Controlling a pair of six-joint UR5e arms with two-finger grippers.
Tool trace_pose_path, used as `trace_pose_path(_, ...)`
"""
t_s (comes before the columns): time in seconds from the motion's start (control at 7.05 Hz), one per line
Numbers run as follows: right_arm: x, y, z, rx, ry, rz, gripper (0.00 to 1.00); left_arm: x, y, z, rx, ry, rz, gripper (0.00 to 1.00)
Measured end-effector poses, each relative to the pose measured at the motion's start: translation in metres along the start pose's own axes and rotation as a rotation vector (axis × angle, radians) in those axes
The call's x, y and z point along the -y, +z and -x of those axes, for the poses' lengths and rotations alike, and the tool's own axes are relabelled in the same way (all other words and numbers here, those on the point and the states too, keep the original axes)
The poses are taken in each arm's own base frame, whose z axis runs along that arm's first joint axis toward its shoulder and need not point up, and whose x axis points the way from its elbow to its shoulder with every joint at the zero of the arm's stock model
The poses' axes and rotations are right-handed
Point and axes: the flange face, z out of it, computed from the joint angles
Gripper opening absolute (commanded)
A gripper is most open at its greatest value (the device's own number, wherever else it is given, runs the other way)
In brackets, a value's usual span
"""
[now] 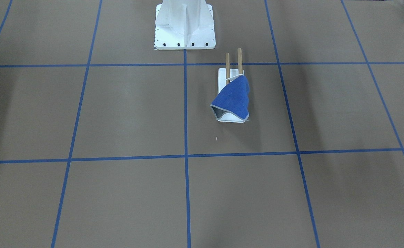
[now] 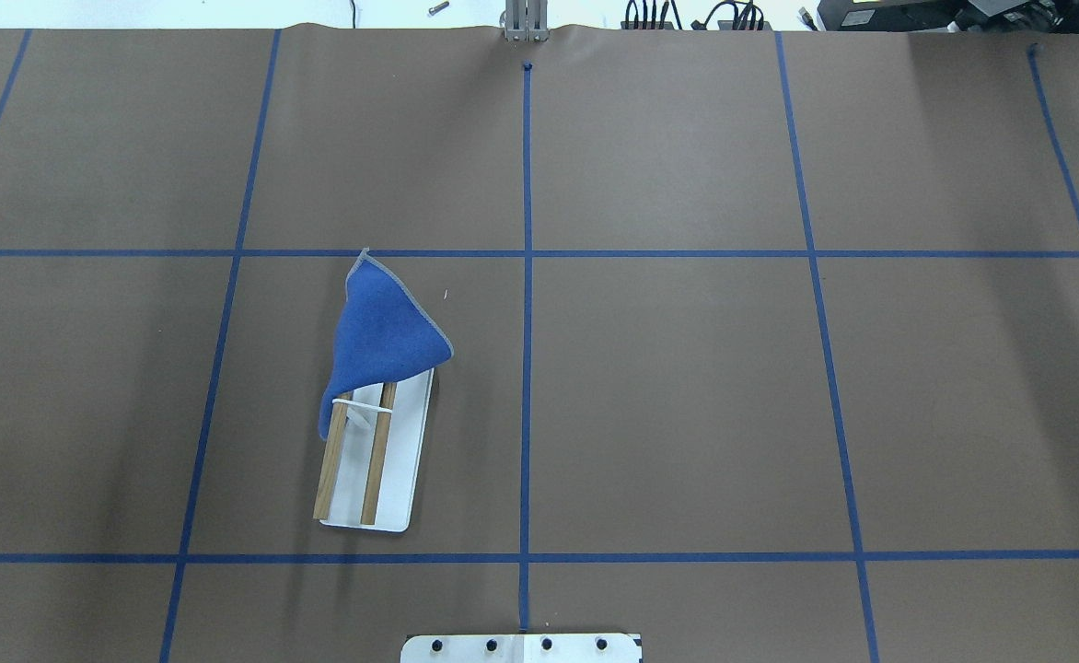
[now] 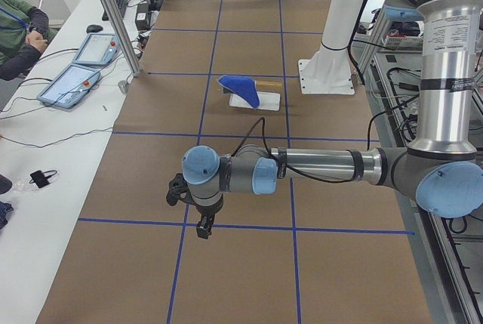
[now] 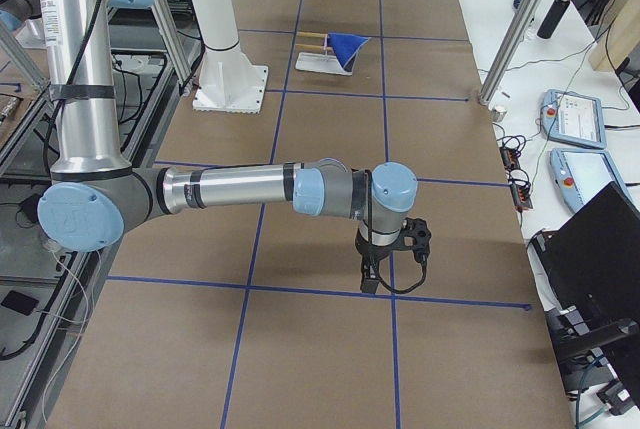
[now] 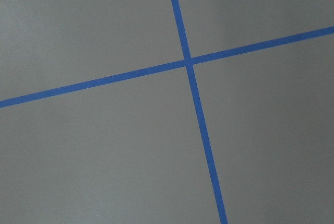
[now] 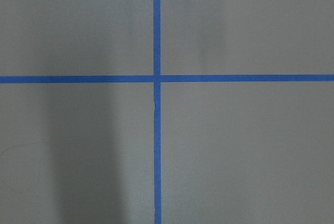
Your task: Hang towel on rack
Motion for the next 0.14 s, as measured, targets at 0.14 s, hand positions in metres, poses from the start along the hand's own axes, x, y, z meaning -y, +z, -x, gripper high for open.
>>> trace_pose_path(0.14,0.0000,0.0001,0.0001,0.000,0.000,0.000,1.00,-0.0001,0.0004,-0.0001,0.000,0.001,0.000,0.98)
